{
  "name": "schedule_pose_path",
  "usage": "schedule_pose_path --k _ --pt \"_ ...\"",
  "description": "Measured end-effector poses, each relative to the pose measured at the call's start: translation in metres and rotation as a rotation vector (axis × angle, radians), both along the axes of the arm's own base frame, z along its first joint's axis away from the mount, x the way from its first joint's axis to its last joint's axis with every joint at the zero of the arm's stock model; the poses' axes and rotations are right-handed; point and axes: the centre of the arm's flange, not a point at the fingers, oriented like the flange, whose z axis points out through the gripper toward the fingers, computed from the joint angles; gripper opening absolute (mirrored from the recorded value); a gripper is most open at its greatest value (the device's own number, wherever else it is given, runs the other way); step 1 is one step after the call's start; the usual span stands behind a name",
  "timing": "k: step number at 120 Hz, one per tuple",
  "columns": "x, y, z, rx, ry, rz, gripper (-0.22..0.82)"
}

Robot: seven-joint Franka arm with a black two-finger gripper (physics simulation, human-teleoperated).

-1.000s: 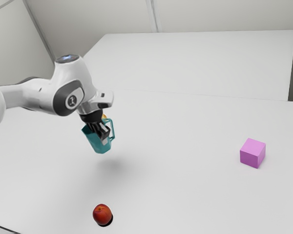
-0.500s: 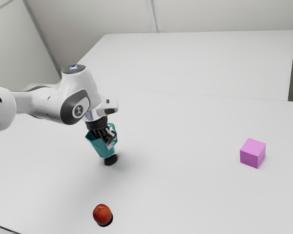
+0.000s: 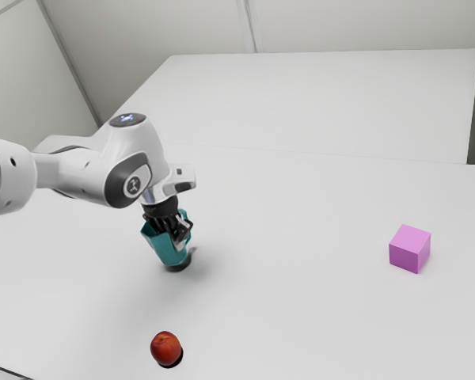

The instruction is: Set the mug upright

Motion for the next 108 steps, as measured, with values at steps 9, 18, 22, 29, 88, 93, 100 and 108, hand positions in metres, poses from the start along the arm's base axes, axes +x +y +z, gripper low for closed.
schedule_pose_path --k 9,18,22,29,88,93,100,108 --pt "0.000 0.000 -0.003 0.000 0.005 0.007 -0.18" --pt "0.000 0.000 -0.006 0.000 0.009 0.012 -0.18" --pt "0.001 0.000 -0.007 0.000 0.010 0.015 -0.18" --pt "0.001 0.000 -0.008 0.001 0.012 0.018 -0.18" --pt "0.002 0.000 -0.016 -0.003 0.024 0.038 -0.09" --pt "0.002 0.000 -0.016 -0.005 0.023 0.038 -0.05" --pt "0.002 -0.001 -0.014 -0.008 0.020 0.036 0.00" --pt "0.002 -0.001 -0.011 -0.010 0.014 0.034 0.05"
